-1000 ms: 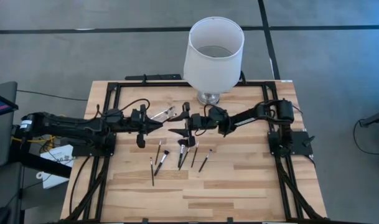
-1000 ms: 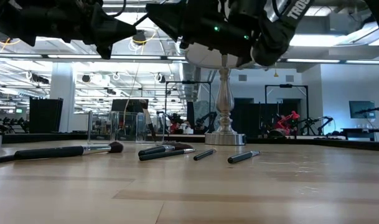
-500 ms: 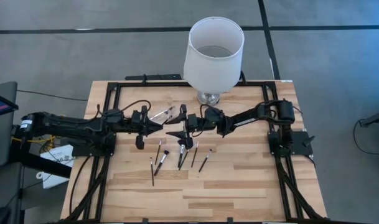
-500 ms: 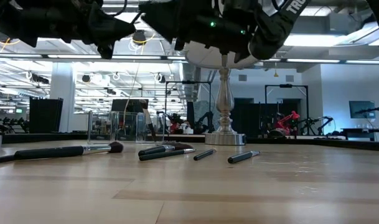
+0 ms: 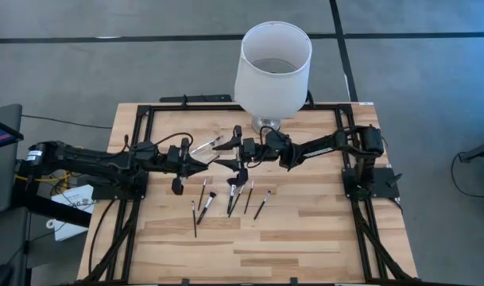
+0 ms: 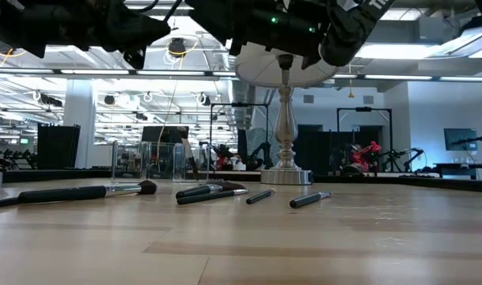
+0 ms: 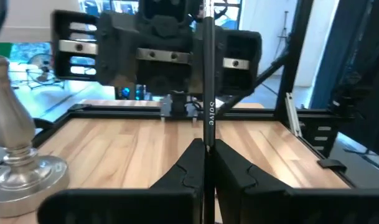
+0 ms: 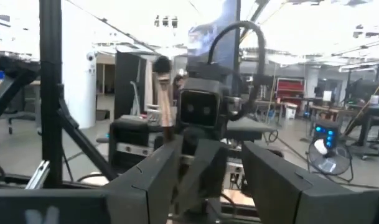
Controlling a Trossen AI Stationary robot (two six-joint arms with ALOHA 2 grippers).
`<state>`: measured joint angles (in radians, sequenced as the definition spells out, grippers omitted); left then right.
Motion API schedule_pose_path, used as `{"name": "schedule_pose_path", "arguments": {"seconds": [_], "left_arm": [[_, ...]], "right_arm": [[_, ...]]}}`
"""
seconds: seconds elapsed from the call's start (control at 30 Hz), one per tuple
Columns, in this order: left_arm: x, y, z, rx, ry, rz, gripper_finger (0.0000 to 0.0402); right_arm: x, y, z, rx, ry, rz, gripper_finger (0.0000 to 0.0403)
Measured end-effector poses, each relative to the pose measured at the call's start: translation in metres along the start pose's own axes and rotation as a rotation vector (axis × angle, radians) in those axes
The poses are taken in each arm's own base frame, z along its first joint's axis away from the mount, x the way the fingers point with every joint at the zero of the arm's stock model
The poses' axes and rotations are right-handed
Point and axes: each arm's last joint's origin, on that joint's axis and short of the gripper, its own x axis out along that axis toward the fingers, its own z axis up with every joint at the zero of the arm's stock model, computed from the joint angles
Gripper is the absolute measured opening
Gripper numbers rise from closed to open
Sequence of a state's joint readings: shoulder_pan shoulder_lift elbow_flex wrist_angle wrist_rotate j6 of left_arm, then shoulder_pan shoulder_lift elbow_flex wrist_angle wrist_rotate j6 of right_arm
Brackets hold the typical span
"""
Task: Put items in baskets/containers
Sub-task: Put the black eyeshadow brush into the transparent organizer
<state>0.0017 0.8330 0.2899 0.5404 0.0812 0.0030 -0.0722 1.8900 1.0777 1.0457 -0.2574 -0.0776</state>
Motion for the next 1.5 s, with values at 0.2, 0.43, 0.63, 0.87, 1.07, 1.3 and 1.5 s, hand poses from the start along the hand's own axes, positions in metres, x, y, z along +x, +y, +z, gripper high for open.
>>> {"name": "schedule_pose_path", "arguments": {"seconds": [0.2, 0.43, 0.63, 0.87, 1.07, 1.3, 1.5], "left_arm": [[0.002, 0.001, -0.003, -0.001, 0.021, 0.023, 0.0015], [0.003, 0.001, -0.004, -0.001, 0.019, 0.028, 0.0015], [0.003, -0.001, -0.002, 0.0, 0.007, 0.0, 0.0015], [0.003, -0.003, -0.001, 0.001, -0.006, -0.016, 0.0015], [0.003, -0.003, -0.001, 0.001, -0.005, -0.016, 0.0018], [0.003, -0.003, -0.002, 0.0, 0.007, -0.02, 0.0033], [0.007, -0.001, -0.008, -0.002, 0.043, 0.006, 0.0036]], "right_arm": [[0.012, 0.01, 0.016, -0.005, -0.055, 0.064, 0.0178], [0.018, 0.012, 0.016, 0.012, 0.002, 0.068, 0.016], [0.018, 0.011, 0.013, 0.018, 0.03, 0.067, 0.0131], [0.017, 0.008, 0.013, 0.011, 0.031, 0.061, 0.0108], [0.017, 0.009, 0.013, 0.008, 0.03, 0.062, 0.0066], [0.018, 0.013, 0.012, 0.011, 0.034, 0.062, 0.0012], [0.02, 0.023, 0.009, 0.021, 0.087, -0.028, 0.0011]]}}
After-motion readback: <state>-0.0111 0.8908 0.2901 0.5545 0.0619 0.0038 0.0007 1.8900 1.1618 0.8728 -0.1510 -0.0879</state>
